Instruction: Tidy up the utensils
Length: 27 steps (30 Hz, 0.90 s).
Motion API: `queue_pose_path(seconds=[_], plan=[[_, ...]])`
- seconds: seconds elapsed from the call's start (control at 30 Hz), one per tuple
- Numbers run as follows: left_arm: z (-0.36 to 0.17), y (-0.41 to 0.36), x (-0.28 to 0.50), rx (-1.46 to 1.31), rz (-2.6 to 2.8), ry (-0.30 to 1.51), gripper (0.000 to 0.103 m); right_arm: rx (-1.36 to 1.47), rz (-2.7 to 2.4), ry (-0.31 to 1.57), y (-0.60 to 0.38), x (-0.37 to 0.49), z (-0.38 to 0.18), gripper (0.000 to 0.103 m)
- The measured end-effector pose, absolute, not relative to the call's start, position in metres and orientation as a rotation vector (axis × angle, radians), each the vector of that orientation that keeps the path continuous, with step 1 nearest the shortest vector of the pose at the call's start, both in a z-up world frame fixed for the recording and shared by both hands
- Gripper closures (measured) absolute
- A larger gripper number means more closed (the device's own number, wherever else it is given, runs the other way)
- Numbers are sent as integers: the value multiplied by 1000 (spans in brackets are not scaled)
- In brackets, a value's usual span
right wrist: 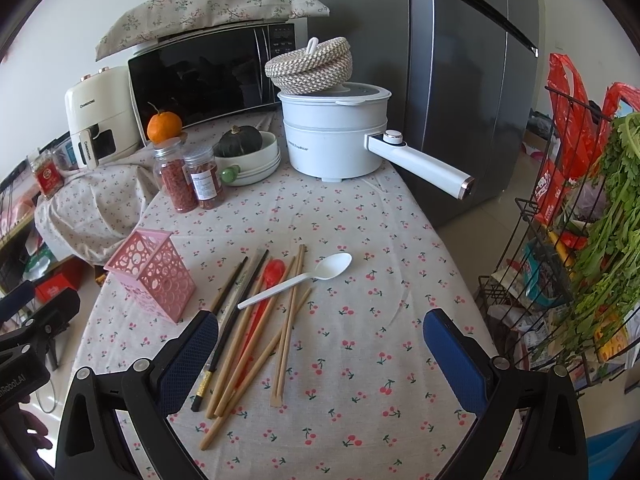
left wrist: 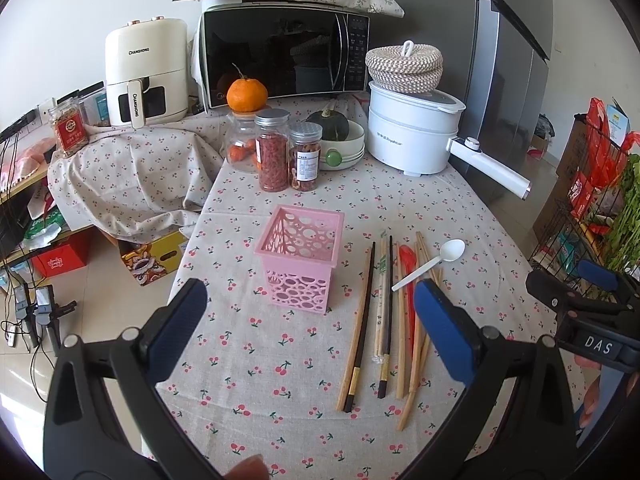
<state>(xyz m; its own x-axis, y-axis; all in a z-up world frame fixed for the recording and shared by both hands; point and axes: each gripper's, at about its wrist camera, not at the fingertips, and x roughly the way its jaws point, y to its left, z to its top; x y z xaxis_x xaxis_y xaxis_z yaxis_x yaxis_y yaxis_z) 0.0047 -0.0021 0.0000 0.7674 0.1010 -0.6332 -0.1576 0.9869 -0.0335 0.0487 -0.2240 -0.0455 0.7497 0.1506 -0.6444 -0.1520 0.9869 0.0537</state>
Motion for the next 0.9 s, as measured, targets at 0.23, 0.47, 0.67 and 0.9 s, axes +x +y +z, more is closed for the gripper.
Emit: queue_pose_path(seconds=[0.23, 0.47, 0.67, 0.9], plan=[[-9, 1, 16, -125, 84, 763, 1, 55, 171, 748, -235, 59, -47, 0], [-13, -28, 40, -76, -77, 914, 1, 143, 173, 847, -252, 79, -60, 0], [-20, -66, 76, -17, -138, 1025, 2, 140, 103, 912, -278, 95, -69, 0], [-41, -112, 146, 37, -257, 1173, 29, 179, 0, 1046, -319, 116, -96, 0]])
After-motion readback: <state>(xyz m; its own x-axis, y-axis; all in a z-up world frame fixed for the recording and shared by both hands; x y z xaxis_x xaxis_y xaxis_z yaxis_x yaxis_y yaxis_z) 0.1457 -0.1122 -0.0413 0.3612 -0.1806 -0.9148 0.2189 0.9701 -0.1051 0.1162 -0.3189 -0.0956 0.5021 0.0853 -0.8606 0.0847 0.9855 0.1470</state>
